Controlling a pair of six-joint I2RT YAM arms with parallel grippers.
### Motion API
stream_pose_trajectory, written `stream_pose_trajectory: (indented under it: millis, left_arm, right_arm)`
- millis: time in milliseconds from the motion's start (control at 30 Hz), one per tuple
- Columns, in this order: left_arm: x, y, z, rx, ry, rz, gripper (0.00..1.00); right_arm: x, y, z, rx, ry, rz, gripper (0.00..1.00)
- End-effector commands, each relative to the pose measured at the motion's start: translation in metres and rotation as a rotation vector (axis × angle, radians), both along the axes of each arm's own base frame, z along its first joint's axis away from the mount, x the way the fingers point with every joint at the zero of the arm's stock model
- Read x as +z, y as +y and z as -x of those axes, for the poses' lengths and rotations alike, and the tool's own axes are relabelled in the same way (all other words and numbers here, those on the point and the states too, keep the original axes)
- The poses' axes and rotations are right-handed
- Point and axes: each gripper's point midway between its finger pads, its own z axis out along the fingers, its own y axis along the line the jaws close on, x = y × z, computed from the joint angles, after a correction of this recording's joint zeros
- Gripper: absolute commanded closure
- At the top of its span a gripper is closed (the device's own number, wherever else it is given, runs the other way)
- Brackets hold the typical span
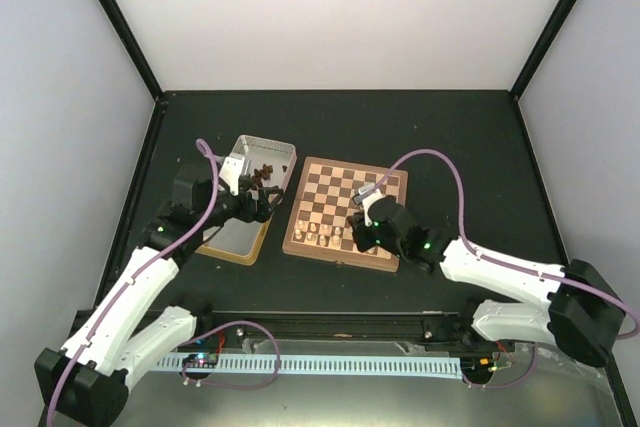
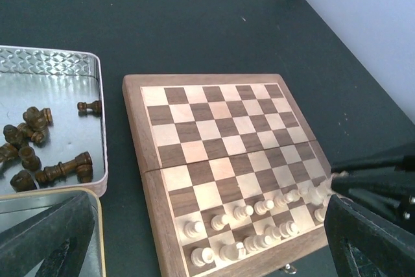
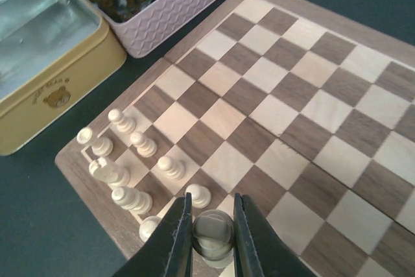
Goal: Set up the chess pieces on the board
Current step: Place the chess piece on the chessboard.
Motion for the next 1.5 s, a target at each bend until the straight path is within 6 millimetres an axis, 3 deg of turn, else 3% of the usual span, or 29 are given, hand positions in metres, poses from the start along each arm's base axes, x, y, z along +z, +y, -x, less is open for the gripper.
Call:
stream_pose_trajectory:
  millis: [0,400,833,1000,1200,1467]
  left_arm:
    - [0.009,-0.001,-0.009,0.012,-0.033,0.021,0.01]
    - [-0.001,-0.004,-0.014,-0.006,0.014,0.022,0.01]
    - [-0.004,-0.006,-0.016,-0.017,0.037,0.037,0.01]
    - [-0.005,-0.005,-0.016,-0.016,0.042,0.036,0.01]
    - [-0.006,-0.005,-0.017,-0.016,0.048,0.04,0.01]
    - [-0.009,-0.005,-0.018,-0.016,0.062,0.041,0.01]
  right_arm:
    - [-0.001,0.016,0.0,0.045,-0.061,0.018,0.94]
    - [-0.034,0.026,0.012,0.115,-0.017,0.044,0.93]
    - [-0.053,0.027,0.018,0.147,-0.008,0.042,0.86]
    - [-0.053,0.026,0.017,0.142,-0.012,0.042,0.82]
    - [-0.048,0.019,0.018,0.126,-0.017,0.048,0.68]
    - [-0.026,0.012,0.023,0.124,-0.036,0.018,0.67]
